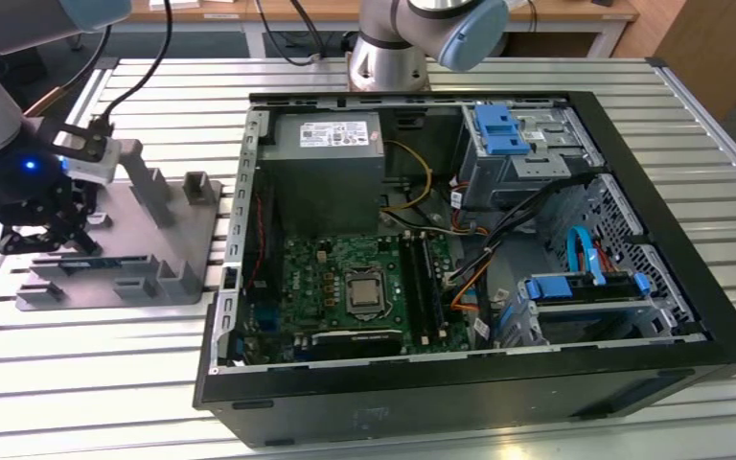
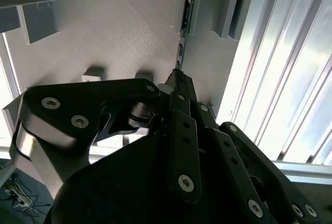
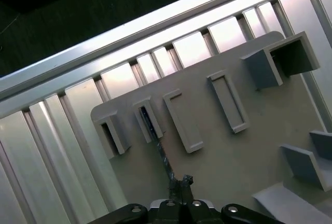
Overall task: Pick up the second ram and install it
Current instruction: 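Pick up the second ram and move it above second insertion slot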
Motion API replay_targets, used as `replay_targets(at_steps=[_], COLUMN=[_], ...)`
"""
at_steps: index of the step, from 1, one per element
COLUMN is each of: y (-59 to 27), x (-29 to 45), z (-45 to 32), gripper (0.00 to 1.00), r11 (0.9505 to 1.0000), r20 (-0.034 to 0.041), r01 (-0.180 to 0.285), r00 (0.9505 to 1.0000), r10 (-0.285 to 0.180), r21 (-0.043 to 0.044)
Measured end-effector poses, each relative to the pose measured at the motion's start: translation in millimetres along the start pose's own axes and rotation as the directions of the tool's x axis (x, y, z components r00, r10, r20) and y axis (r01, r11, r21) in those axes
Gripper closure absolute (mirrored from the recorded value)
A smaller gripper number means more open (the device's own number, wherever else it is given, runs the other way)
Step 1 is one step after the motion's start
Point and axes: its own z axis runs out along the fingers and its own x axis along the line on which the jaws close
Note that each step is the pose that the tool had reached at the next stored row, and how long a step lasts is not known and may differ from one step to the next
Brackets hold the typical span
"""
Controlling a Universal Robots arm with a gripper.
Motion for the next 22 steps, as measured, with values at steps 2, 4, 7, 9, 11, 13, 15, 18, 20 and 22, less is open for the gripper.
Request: replay_targets(at_steps=[2, 4, 7, 9, 11, 13, 15, 18, 20, 22], y=[0.0, 0.0, 0.0, 0.0, 0.0, 0.0, 0.0, 0.0, 0.0, 0.0], x=[0.0, 0.0, 0.0, 0.0, 0.0, 0.0, 0.0, 0.0, 0.0, 0.0], z=[0.0, 0.0, 0.0, 0.0, 0.0, 0.0, 0.0, 0.0, 0.0, 0.0], gripper=[0.9, 0.9, 0.9, 0.9, 0.9, 0.9, 0.9, 0.9, 0.9, 0.9], r11=[0.9999, 0.9995, 0.9984, 0.9972, 0.9957, 0.9941, 0.9921, 0.9886, 0.9865, 0.9842], r20=[0.0, 0.0, 0.0001, 0.0002, 0.0002, 0.0003, 0.0003, 0.0004, 0.0005, 0.0006], r01=[0.016, 0.032, 0.057, 0.075, 0.092, 0.109, 0.125, 0.151, 0.164, 0.177], r00=[0.9999, 0.9995, 0.9984, 0.9972, 0.9957, 0.9941, 0.9921, 0.9886, 0.9865, 0.9842], r10=[-0.016, -0.032, -0.057, -0.075, -0.092, -0.109, -0.125, -0.151, -0.164, -0.177], r21=[-0.0004, -0.0007, -0.0013, -0.0017, -0.0021, -0.0025, -0.0029, -0.0035, -0.0037, -0.004])
